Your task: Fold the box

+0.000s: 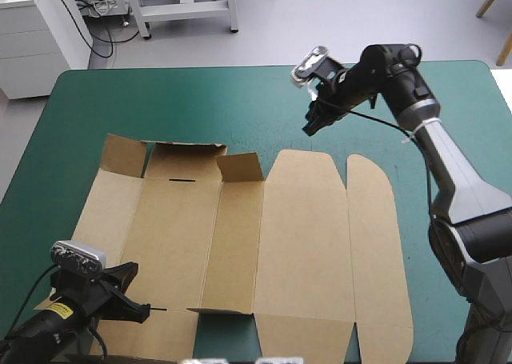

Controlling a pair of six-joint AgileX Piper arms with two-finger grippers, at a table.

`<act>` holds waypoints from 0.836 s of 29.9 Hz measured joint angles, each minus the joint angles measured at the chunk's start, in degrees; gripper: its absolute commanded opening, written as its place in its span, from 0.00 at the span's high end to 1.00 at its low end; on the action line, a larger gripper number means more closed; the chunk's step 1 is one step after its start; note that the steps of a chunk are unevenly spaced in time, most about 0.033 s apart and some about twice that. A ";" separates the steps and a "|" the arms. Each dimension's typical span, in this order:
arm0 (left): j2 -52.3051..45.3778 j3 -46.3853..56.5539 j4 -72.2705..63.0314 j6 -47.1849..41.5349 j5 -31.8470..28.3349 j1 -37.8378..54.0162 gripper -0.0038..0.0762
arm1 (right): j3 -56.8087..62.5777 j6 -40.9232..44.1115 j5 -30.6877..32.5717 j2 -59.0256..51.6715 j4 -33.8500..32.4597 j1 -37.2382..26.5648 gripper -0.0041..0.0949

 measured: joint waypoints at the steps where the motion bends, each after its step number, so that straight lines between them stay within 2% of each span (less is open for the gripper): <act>1: 0.00 0.00 0.00 0.00 0.00 0.00 0.96 | 0.00 1.85 0.06 -0.53 -0.59 -1.07 0.79; 5: 0.00 0.00 0.00 0.00 0.00 0.00 0.96 | 2.48 9.35 0.06 -4.27 -4.11 -5.54 0.85; 10: 0.00 0.00 0.00 0.00 0.00 0.00 0.96 | 12.00 15.05 0.08 -13.10 -7.97 -9.34 0.90; 25: 0.00 0.00 0.00 0.00 0.00 0.00 0.96 | 53.41 19.64 0.44 -46.95 -13.72 -19.42 0.91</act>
